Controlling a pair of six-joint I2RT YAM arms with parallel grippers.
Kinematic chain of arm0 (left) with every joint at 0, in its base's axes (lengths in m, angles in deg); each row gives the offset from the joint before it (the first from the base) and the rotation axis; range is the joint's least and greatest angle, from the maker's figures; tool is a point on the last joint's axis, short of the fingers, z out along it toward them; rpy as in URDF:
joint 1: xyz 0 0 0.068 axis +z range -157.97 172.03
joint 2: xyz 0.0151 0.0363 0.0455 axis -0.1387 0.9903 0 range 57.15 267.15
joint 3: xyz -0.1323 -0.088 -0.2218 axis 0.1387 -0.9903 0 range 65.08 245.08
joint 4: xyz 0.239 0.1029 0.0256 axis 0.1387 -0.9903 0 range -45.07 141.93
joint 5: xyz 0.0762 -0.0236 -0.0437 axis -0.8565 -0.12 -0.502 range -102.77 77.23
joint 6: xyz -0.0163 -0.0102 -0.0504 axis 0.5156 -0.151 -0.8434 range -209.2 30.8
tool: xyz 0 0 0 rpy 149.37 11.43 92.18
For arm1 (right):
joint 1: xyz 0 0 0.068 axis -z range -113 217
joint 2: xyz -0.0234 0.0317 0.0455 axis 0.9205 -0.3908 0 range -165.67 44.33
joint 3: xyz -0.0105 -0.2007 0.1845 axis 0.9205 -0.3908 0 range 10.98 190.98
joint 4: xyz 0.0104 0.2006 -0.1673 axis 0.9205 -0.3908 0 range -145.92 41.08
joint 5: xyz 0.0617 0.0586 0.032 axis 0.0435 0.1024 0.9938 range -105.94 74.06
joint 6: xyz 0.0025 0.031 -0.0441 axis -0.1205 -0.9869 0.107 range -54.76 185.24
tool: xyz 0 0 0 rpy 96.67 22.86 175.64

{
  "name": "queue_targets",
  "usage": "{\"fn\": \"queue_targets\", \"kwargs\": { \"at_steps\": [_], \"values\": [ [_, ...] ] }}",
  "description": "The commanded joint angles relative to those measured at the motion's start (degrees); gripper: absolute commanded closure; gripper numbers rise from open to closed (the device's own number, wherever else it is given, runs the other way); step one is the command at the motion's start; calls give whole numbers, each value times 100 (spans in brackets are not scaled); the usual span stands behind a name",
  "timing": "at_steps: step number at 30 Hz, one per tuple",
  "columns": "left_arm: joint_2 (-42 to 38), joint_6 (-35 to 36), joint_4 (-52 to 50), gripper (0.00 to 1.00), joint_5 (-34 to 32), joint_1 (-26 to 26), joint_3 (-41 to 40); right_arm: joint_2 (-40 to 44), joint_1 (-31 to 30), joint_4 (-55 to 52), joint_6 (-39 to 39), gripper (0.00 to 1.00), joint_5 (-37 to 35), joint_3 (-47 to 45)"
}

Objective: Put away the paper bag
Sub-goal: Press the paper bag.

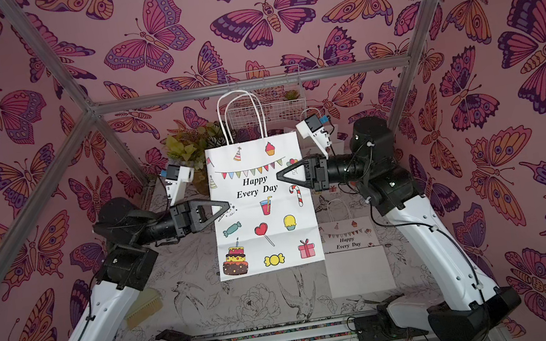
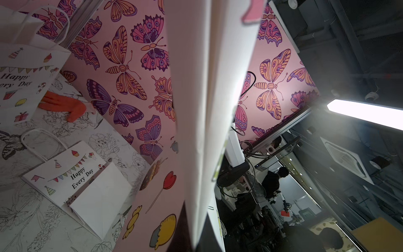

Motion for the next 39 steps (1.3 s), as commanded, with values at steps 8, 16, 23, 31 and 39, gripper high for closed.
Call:
{"fn": "queue_targets", "kwargs": {
  "at_steps": [8,16,23,31,39],
  "values": [
    [-57,69,60,100,-255,1,260,652,61,1496,-1115,39,502,-1015],
    [130,-304,619,100,-234,2,318,1029,-170,674,-632,40,600,-1317],
    [142,-301,636,100,-77,9,338,940,-187,-168,-39,81,551,-1105],
    [27,-172,416,91,207,90,382,818,-180,-845,500,100,388,-833],
    [-55,-221,409,54,712,90,235,809,-85,-579,283,100,352,-745]
  ]
}}
